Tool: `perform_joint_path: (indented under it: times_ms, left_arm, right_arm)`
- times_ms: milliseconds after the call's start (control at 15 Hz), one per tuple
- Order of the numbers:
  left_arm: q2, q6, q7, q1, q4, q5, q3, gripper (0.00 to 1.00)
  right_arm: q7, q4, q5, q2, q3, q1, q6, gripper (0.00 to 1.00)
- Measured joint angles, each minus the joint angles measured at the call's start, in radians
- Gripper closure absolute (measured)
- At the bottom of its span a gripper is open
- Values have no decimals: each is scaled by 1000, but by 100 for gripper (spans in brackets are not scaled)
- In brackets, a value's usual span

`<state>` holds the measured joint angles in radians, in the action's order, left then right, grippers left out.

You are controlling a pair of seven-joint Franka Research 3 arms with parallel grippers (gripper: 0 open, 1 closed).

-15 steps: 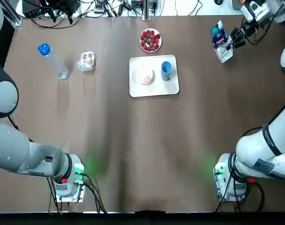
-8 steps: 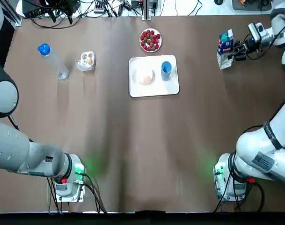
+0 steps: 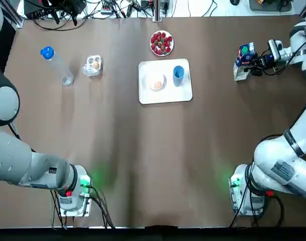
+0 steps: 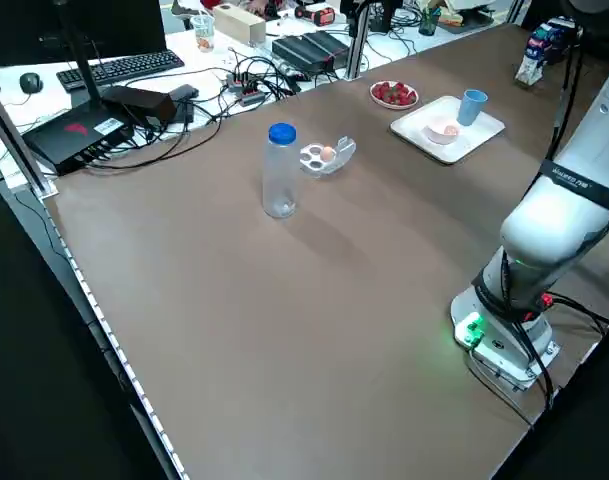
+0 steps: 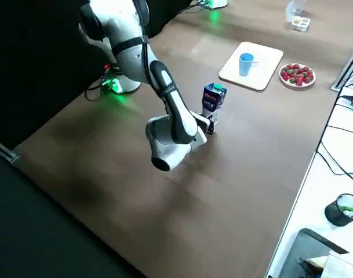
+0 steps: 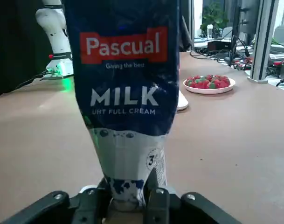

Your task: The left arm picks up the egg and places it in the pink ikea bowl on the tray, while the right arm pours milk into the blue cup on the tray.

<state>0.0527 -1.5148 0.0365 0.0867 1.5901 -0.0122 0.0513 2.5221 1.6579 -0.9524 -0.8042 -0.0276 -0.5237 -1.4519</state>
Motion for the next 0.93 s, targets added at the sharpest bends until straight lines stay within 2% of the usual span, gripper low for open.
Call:
perform_joint_path:
  times_ms: [533, 933]
  left_arm:
    - [0, 0, 2, -1, 1, 0, -1, 0]
    - [0, 0, 4, 3, 2, 0, 0, 0]
  right_arm:
    - [61, 0, -4, -56, 0, -83, 10, 66]
    - [65, -1, -11, -89, 4, -96, 13, 64]
